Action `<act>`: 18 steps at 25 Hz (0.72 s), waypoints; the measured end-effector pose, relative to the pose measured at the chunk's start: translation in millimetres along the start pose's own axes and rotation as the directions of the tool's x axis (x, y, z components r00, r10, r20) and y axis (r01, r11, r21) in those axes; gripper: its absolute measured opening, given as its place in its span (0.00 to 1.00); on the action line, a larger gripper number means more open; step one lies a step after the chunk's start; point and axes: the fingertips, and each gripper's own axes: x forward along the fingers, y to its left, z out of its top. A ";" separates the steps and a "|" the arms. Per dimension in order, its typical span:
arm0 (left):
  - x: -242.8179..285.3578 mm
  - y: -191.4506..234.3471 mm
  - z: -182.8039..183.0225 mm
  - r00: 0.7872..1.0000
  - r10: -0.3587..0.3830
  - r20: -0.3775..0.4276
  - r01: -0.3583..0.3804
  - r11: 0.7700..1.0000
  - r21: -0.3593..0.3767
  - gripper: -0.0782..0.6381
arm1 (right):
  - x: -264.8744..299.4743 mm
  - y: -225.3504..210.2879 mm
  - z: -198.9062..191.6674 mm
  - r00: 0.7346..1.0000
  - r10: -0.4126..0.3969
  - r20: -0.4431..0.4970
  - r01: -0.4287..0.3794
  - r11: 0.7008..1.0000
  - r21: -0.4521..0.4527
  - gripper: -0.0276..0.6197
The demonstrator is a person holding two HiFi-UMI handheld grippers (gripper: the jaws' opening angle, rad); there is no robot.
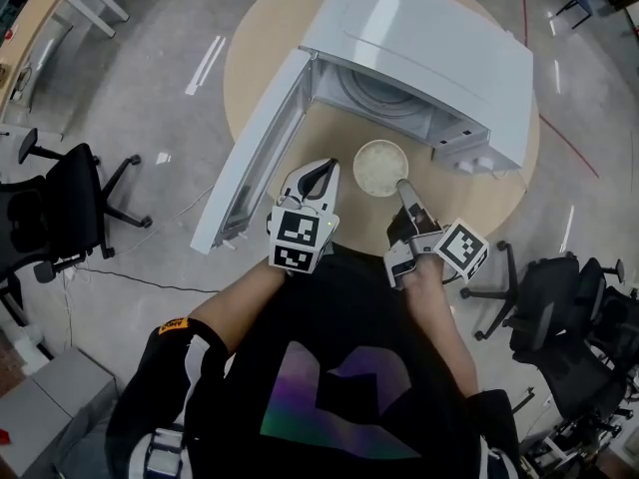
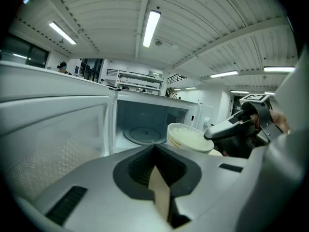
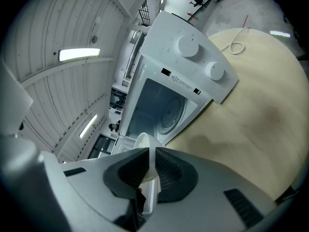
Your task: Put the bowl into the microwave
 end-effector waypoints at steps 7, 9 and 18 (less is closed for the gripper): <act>15.5 6.3 9.9 0.999 0.042 -0.006 -0.042 0.999 0.008 0.17 | 15.7 4.5 17.5 0.999 0.033 0.001 -0.033 0.999 0.003 0.12; 19.9 7.8 13.8 0.999 0.050 -0.005 -0.050 0.999 0.010 0.17 | 19.6 4.9 24.0 0.999 0.036 0.009 -0.036 0.999 0.008 0.12; 41.7 11.6 32.2 0.998 0.060 0.017 -0.060 0.998 0.013 0.17 | 33.2 0.2 46.1 0.998 0.004 0.055 -0.006 1.000 0.027 0.12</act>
